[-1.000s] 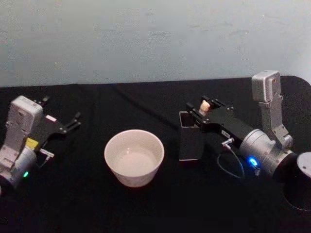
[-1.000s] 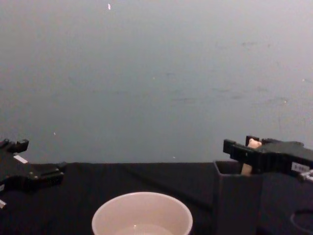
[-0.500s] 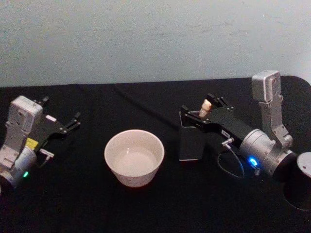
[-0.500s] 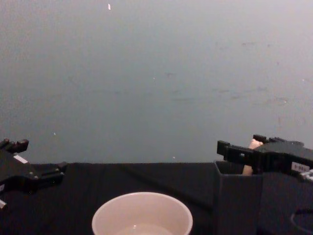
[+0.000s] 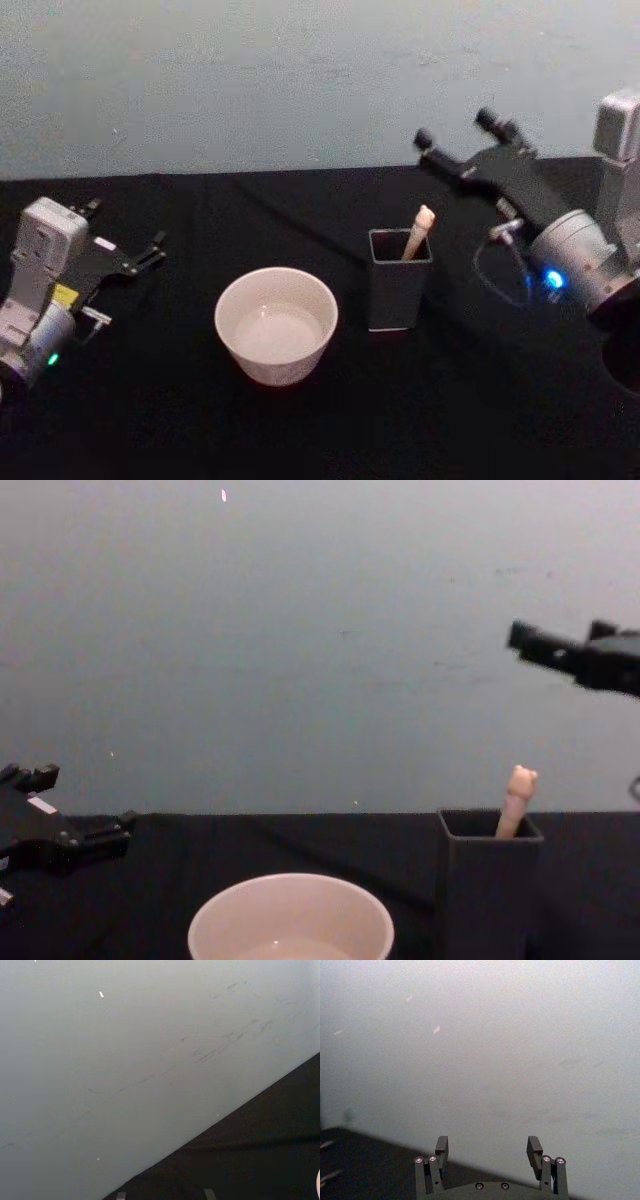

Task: Pick up the stirring spoon with one hand, stir inside the cup, then place it back in its original position.

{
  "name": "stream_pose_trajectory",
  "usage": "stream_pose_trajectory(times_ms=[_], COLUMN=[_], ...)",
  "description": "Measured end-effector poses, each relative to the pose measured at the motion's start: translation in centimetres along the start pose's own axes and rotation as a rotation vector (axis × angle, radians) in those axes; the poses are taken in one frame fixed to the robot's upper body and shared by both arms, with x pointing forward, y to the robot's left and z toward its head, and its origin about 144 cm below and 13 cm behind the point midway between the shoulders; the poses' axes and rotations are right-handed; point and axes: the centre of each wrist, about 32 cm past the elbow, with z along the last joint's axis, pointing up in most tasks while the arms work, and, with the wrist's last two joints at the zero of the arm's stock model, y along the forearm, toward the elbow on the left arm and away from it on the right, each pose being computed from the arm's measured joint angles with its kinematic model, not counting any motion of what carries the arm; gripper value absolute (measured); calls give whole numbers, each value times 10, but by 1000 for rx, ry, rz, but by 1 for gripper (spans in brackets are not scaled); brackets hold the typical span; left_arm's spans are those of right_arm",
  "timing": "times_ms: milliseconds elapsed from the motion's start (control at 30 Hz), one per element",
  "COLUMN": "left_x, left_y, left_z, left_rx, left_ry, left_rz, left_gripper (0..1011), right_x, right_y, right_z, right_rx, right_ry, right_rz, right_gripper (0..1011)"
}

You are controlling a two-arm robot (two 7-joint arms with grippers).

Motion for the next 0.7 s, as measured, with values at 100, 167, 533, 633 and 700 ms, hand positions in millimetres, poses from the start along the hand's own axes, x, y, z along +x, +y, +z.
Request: stream_pose_trajectory(times_ms=[100, 167, 533, 633, 700], left_x=[0, 0, 0, 0, 0], left_y=[0, 0, 0, 0, 0], left_z=[0, 0, 0, 0, 0], left_rx=[0, 0, 0, 0, 0], left_ry=[0, 0, 0, 0, 0], left_rz=[0, 0, 0, 0, 0], left_gripper=[1001, 1001, 1001, 1001, 1001], right_x=[7, 11, 16, 13, 12], right_y=[0, 0, -14, -19, -20], right_z=[1, -5, -58, -70, -76], right_rx=[30, 21, -192, -249, -277], right_ry=[-51, -100, -204, -198, -195], right_rz=[-86, -152, -242, -224, -212], right_gripper=[1002, 1000, 1002, 1000, 1002])
